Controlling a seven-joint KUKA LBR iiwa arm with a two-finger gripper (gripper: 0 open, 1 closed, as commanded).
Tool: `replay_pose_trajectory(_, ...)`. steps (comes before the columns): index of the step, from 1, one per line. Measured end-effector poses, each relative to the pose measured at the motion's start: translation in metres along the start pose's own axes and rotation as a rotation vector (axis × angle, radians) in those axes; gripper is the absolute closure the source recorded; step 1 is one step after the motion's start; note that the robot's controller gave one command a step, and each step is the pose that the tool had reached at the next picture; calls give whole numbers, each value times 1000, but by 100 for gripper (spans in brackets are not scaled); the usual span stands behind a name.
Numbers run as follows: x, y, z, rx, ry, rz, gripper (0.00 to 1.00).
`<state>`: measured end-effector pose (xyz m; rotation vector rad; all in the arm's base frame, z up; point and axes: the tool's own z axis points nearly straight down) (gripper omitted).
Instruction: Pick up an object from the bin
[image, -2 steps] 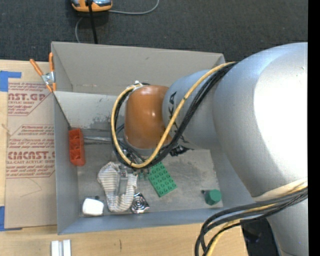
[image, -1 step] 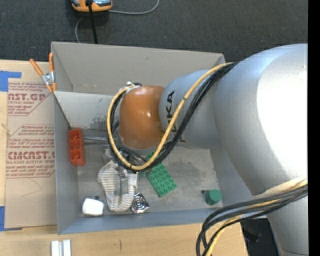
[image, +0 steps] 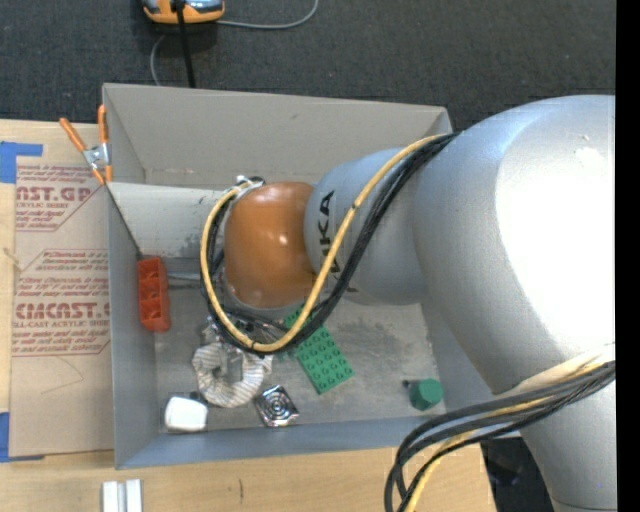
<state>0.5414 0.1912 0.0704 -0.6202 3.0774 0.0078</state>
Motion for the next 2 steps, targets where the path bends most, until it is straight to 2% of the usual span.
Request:
replay_pose_trajectory(1,0,0,0,0,0,0,100)
replay_pose_trajectory(2,-6,5,-143,0,-6,17,100)
